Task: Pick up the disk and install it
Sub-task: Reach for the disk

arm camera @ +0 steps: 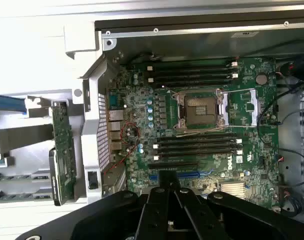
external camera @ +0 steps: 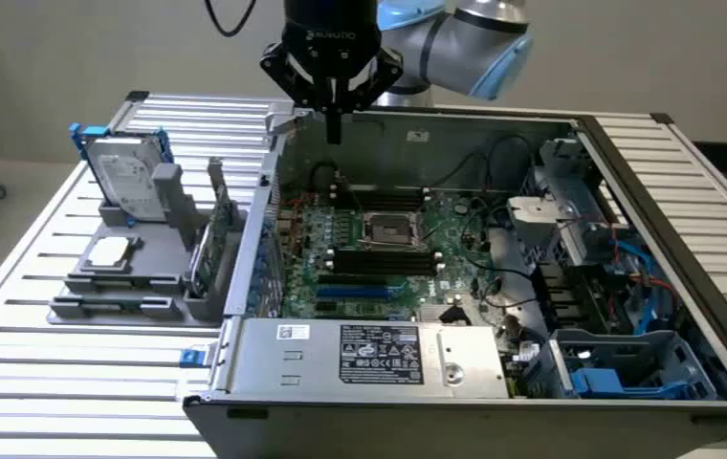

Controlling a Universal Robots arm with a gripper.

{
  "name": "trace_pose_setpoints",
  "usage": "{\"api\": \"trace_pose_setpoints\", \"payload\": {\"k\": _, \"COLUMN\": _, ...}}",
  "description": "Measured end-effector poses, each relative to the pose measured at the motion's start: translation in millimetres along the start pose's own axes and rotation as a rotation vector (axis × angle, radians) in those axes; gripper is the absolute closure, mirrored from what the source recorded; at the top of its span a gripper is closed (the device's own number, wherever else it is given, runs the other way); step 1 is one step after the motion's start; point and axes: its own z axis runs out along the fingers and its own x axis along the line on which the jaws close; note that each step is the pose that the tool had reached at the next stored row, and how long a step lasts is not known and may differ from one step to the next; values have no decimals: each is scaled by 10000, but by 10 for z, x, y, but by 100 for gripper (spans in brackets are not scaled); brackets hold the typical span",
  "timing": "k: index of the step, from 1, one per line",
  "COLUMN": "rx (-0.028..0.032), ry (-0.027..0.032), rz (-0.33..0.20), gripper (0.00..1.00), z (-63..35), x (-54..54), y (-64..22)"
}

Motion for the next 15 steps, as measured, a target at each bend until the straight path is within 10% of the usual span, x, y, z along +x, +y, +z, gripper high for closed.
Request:
{"api": "trace_pose_setpoints", "payload": {"k": 9, "rx": 0, "ry": 0, "rz": -1, "gripper": 89, "z": 0, "x": 2, "y": 0}}
{"api": "trace_pose_setpoints", "payload": {"k": 15, "rx": -1, "ry": 8, "rz": 0, "gripper": 89, "z": -1, "x": 201, "y": 65}}
